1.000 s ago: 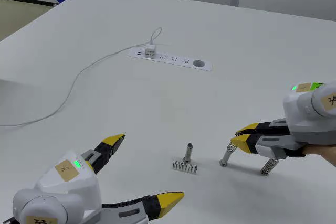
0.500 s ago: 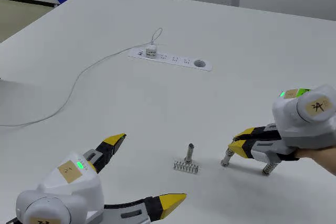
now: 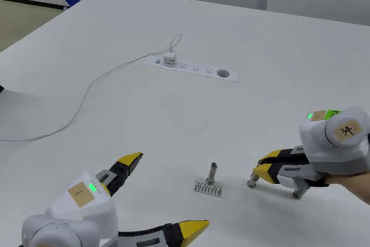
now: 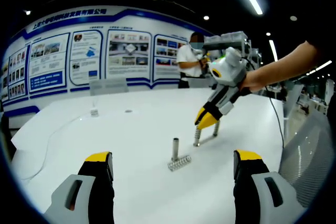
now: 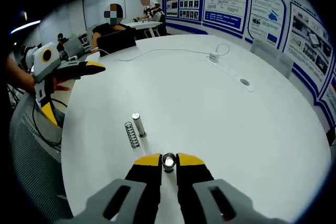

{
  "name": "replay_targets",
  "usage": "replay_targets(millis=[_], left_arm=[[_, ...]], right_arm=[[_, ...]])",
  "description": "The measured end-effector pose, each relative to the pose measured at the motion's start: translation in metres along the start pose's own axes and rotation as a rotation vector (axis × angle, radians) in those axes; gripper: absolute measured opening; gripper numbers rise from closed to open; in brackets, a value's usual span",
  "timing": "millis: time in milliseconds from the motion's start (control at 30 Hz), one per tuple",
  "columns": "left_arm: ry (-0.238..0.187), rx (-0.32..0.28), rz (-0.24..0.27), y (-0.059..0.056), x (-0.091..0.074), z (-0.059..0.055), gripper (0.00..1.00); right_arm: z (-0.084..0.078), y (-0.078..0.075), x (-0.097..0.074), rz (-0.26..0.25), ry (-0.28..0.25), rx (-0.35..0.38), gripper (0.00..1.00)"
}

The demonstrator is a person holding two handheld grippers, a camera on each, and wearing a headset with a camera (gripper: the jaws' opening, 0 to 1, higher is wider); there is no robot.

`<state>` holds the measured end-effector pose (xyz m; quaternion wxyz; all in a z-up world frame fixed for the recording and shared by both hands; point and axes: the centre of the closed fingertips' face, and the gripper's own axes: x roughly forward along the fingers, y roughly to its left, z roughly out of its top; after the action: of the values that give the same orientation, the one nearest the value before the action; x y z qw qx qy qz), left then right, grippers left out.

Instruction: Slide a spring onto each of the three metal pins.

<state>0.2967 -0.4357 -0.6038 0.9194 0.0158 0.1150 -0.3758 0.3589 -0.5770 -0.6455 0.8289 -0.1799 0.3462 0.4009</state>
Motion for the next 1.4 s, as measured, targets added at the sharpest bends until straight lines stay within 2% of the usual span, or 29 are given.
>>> replay_targets(millis=[267,400,667,967,1233,1333,1400], left_arm=[[0.0,0.016,-0.01,-0.003,0.001,0.001,0.97],[0.014,0.018,-0.018,-0.005,0.002,-0.003,0.97],[0.013,0.011,-0.009,-0.002,0.001,-0.003,0.97],[0.015,0.017,-0.004,-0.002,0.0,-0.003,0.97],[0.015,0.02,-0.007,-0.003,0.0,-0.002,0.97],[0.017,0.025,-0.01,-0.004,0.0,-0.002,0.96],[0.01,0.028,-0.013,-0.005,0.0,0.0,0.96]], right_arm=[[-0.006,0.001,0.006,0.008,0.019,0.004,0.11],[-0.008,0.001,0.008,0.003,0.027,-0.005,0.11],[-0.014,0.003,0.015,0.004,0.041,0.005,0.11],[-0.014,0.003,0.014,0.001,0.034,0.016,0.11],[-0.008,0.001,0.003,-0.018,-0.006,0.042,0.17],[0.005,-0.008,-0.008,-0.086,-0.07,-0.018,0.17],[0.014,-0.012,-0.014,-0.116,-0.119,-0.006,0.16]])
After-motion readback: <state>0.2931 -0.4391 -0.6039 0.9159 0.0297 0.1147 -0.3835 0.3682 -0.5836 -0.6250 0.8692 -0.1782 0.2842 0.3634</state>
